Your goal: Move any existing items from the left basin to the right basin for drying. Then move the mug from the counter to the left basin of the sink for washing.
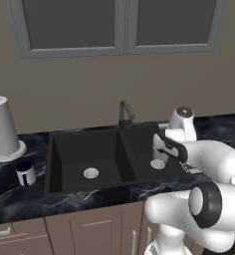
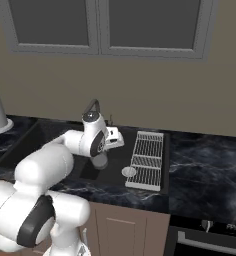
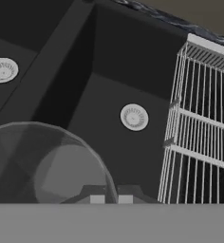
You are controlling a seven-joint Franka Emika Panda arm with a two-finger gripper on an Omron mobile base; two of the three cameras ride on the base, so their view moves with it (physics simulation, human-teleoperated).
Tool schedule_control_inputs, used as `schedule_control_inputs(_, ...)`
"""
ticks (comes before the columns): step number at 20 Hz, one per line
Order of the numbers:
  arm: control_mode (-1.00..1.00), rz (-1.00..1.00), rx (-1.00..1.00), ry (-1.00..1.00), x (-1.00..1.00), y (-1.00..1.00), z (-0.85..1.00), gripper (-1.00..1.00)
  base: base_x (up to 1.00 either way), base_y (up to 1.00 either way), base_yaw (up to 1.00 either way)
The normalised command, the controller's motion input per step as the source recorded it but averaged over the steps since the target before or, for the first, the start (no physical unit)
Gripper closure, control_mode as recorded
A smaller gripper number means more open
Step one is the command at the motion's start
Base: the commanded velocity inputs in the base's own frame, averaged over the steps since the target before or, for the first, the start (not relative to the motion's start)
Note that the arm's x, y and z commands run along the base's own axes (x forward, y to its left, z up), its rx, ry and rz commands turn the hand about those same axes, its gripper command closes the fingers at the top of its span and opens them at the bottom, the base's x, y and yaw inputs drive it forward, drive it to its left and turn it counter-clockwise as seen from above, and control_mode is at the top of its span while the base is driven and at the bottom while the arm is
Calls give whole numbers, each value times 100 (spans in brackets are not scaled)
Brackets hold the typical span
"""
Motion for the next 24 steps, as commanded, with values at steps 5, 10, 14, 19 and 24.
schedule_control_inputs(5, -100, 3, -2, 3, 34, -1, -47, 100, 0, 0, 0)
schedule_control_inputs(10, -100, 11, 0, 0, 14, -17, -40, 100, 0, 0, 0)
schedule_control_inputs(14, -100, 15, -2, 0, 20, 0, -36, 100, 0, 0, 0)
schedule_control_inputs(19, -100, 15, -5, 0, 16, 0, -25, 100, 0, 0, 0)
schedule_control_inputs(24, -100, 11, -7, 0, 16, 0, -22, 100, 0, 0, 0)
